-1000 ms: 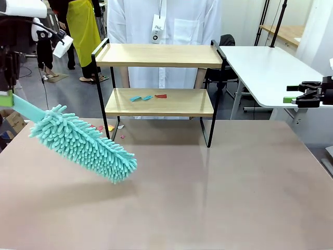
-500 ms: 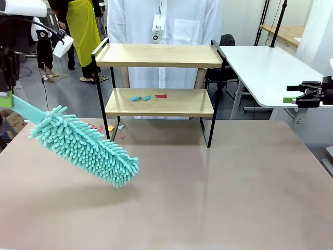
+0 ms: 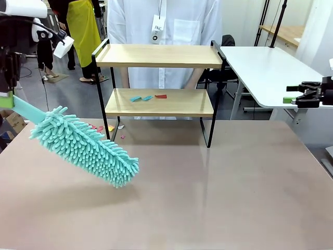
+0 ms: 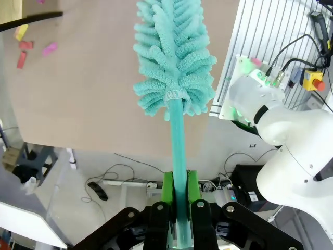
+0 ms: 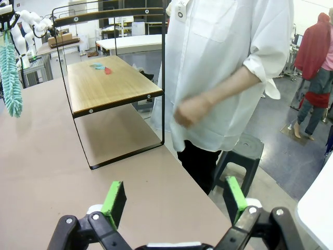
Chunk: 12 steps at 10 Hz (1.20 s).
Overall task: Clean the shelf.
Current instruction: Clean the specific section of the Shelf indicated by the human with the Duster.
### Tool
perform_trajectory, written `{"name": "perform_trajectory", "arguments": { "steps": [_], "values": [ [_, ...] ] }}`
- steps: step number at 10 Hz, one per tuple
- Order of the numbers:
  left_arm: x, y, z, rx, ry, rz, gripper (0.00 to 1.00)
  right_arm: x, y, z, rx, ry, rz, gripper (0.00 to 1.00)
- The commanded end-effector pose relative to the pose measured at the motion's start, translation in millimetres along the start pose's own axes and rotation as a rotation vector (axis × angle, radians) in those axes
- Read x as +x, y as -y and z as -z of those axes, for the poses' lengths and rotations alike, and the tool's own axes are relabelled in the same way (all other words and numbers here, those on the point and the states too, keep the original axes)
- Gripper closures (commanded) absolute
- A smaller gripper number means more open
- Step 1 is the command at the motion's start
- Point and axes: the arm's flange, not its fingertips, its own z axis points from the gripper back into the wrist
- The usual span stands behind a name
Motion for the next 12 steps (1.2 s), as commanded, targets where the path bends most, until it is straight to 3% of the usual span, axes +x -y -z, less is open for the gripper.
{"name": "perform_trajectory", "arguments": {
  "steps": [1,12],
  "values": [
    [-2.2,4.2,-2.1,-0.007,0.012,0.007,0.87,3.7,0.3,0.2,-0.001,-0.009,0.001,0.00],
    [-2.2,4.2,-2.1,-0.007,0.012,0.007,0.87,3.7,0.3,0.2,-0.001,-0.009,0.001,0.00]
  ]
}}
